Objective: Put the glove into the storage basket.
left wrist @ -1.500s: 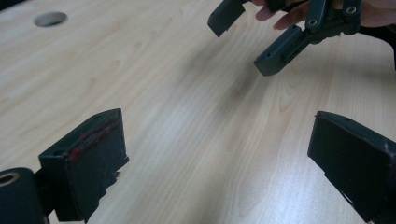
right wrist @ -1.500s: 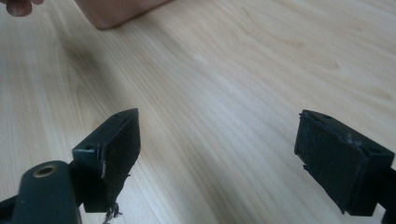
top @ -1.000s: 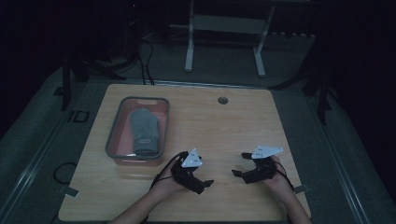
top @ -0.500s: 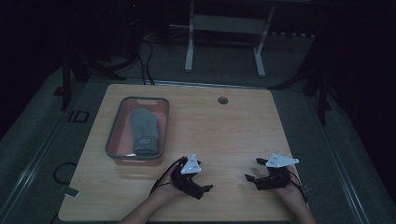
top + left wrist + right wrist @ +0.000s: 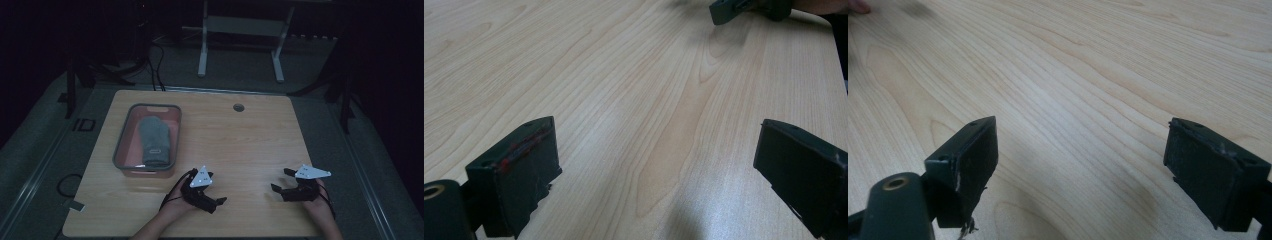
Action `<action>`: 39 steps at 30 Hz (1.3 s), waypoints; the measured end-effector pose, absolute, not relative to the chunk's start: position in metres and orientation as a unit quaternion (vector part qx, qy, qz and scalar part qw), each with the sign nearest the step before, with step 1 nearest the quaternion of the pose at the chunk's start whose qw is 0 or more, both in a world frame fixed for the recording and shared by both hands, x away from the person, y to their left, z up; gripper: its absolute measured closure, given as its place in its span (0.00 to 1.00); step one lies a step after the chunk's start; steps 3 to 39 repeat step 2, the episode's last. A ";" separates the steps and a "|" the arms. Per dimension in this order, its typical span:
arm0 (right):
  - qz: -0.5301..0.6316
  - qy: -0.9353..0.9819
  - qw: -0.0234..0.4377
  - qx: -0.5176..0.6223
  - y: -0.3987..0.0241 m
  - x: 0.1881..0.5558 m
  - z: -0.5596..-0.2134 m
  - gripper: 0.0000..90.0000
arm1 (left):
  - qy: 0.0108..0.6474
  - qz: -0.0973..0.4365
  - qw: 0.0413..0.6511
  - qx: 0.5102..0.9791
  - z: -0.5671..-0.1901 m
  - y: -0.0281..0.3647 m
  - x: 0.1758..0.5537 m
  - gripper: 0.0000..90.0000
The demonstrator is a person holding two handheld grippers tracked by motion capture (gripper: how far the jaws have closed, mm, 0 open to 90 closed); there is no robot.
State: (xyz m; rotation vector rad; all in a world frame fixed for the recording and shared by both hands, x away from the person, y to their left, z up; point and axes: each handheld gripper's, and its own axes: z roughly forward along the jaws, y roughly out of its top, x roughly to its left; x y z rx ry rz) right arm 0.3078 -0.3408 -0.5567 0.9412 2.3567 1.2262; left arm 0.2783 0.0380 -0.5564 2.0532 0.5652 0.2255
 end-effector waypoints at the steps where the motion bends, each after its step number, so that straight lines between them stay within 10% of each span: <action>1: 0.429 0.826 0.160 0.330 -0.341 0.308 -0.557 0.15 | 0.231 0.092 0.481 0.841 -0.557 0.038 0.278 0.05; 39: 0.428 0.826 0.162 0.329 -0.341 0.308 -0.557 0.15 | 0.231 0.092 0.481 0.841 -0.557 0.038 0.278 0.05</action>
